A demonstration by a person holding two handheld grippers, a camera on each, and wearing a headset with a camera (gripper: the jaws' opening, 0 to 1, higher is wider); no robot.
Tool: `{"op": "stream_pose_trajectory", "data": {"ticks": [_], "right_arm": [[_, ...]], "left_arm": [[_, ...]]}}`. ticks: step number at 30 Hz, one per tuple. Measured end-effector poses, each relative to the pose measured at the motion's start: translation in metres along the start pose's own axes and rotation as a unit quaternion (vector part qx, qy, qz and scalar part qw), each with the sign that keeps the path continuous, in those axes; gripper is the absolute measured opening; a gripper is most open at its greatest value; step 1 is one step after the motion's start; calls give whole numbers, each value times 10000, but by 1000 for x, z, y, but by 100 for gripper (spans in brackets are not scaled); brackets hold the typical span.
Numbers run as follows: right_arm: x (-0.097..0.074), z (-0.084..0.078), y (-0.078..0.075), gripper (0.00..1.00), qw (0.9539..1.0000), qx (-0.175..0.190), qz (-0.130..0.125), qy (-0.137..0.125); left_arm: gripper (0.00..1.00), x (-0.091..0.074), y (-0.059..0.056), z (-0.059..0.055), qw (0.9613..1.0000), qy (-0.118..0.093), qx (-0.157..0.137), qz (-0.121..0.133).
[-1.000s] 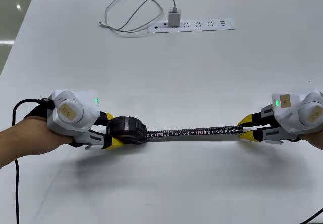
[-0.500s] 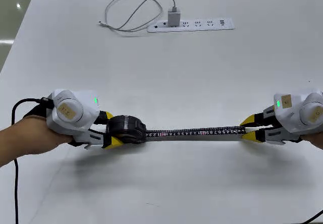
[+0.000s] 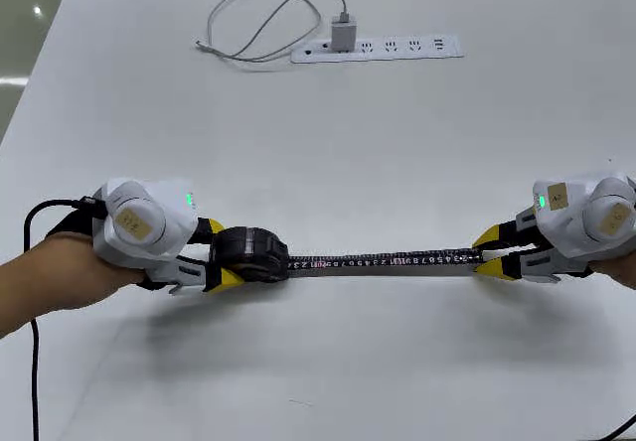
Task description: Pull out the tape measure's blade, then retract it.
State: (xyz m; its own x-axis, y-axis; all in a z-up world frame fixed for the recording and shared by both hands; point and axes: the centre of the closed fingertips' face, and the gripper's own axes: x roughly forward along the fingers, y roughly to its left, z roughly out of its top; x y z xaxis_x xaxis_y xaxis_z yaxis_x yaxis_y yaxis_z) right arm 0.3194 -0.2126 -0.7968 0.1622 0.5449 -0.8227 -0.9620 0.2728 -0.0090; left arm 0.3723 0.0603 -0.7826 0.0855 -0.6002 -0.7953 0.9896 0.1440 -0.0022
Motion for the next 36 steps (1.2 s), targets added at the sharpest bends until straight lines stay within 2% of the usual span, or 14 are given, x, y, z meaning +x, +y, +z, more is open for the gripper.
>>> {"op": "stream_pose_trajectory", "data": {"ticks": [7,17,18,19,20,21,22,26,33,36], "right_arm": [[4,-5,4,11,9997,-138,107,175],[3,-4,4,12,9998,-6,103,148],[3,-4,4,12,9999,17,100,137],[2,0,4,14,9998,195,82,-10],[0,5,4,17,9985,519,91,-173],[-2,5,1,19,9984,545,26,-176],[-3,4,-1,20,9991,406,-10,-125],[-2,4,1,22,9991,421,16,-93],[-2,5,2,22,9990,439,12,-106],[-4,13,1,25,9965,749,14,-367]], "left_arm": [[28,0,0,0,10000,-20,-15,16],[29,0,-1,1,10000,-66,19,47],[29,0,-1,1,10000,-70,11,39],[29,-1,-2,1,10000,-75,0,30],[30,-1,-2,1,10000,-89,-3,25],[30,-1,-3,2,9999,-107,-19,10],[31,-2,-5,3,9999,-160,-63,-13],[38,-1,-5,4,9998,-168,-62,16],[37,-2,-4,4,9998,-193,-72,36],[38,-4,-4,7,9994,-299,-187,47]]}}
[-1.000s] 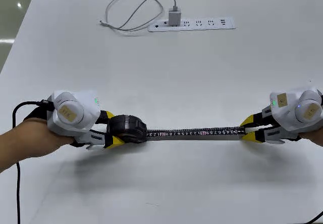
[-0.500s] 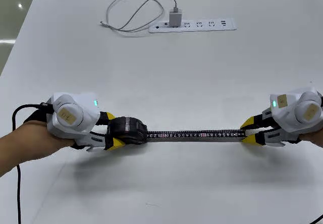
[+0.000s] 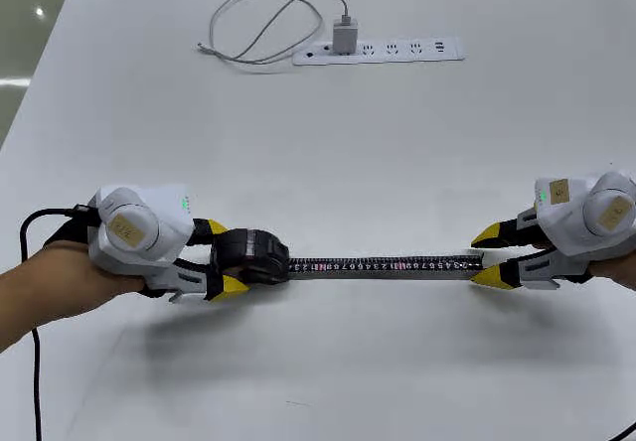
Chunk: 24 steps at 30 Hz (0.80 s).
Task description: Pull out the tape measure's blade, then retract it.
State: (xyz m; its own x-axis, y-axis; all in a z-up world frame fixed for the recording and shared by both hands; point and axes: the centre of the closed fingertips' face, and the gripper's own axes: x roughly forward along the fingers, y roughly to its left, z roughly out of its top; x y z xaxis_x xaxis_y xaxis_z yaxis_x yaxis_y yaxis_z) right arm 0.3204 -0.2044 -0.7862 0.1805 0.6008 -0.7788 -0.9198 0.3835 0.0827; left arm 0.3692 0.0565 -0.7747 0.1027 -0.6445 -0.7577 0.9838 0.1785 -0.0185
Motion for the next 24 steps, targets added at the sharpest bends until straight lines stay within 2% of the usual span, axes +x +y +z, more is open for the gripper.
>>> {"op": "stream_pose_trajectory", "data": {"ticks": [2,8,13,16,24], "right_arm": [[1,1,1,27,10000,41,29,-38],[0,7,2,27,9998,112,32,-145],[-4,13,4,28,9994,175,-61,-289],[-7,18,8,32,9987,261,-182,-402],[-15,15,15,40,9968,495,-417,-477]], "left_arm": [[40,-1,-2,2,9999,-68,-65,-44],[41,-3,-2,2,9999,-106,-83,33],[42,-9,-2,3,9996,-185,-199,110],[45,-14,-4,3,9988,-304,-315,199],[50,-32,-5,5,9950,-571,-620,543]]}}
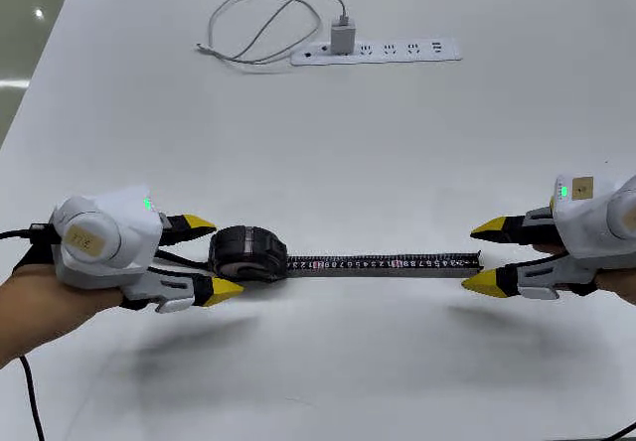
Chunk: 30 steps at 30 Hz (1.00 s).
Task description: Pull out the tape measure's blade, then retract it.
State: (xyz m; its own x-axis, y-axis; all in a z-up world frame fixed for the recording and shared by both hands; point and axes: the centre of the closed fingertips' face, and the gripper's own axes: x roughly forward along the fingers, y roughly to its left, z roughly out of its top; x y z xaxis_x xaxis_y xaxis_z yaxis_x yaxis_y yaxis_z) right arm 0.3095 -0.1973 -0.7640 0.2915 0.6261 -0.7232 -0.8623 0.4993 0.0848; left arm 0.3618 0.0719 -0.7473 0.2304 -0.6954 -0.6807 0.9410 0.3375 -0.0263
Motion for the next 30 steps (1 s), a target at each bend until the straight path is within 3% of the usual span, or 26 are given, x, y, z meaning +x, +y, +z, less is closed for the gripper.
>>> {"op": "stream_pose_trajectory", "data": {"ticks": [16,30], "right_arm": [[-22,4,4,56,9971,246,-681,-223],[-32,-2,14,69,9947,423,-905,-243]], "left_arm": [[59,-28,-9,-5,9971,-283,-465,525],[71,-40,-23,-14,9917,-479,-874,816]]}}
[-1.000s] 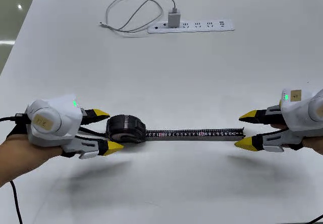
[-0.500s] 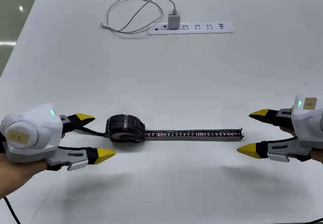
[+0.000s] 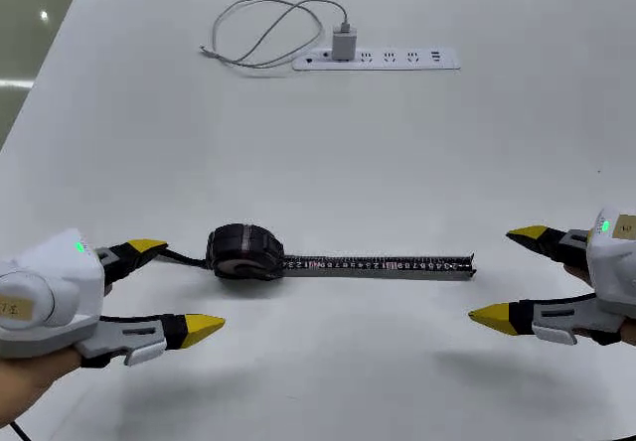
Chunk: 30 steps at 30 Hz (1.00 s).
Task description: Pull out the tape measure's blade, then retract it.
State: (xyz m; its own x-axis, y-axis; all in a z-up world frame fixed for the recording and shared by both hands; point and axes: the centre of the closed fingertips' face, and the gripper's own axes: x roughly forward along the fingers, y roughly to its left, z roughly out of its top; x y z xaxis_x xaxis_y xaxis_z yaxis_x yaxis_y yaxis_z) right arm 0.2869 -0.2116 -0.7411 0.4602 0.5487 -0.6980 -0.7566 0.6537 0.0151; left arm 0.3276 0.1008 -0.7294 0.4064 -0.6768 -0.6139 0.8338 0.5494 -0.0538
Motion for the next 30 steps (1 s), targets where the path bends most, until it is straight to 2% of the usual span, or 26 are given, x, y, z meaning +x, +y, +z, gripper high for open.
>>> {"op": "stream_pose_trajectory", "data": {"ticks": [11,30], "right_arm": [[-11,-3,9,76,9999,124,-100,-31],[-34,-16,24,83,9990,332,-271,-78]], "left_arm": [[84,-14,0,-6,9996,-81,-168,204],[91,-35,-15,-22,9982,-57,-528,283]]}}
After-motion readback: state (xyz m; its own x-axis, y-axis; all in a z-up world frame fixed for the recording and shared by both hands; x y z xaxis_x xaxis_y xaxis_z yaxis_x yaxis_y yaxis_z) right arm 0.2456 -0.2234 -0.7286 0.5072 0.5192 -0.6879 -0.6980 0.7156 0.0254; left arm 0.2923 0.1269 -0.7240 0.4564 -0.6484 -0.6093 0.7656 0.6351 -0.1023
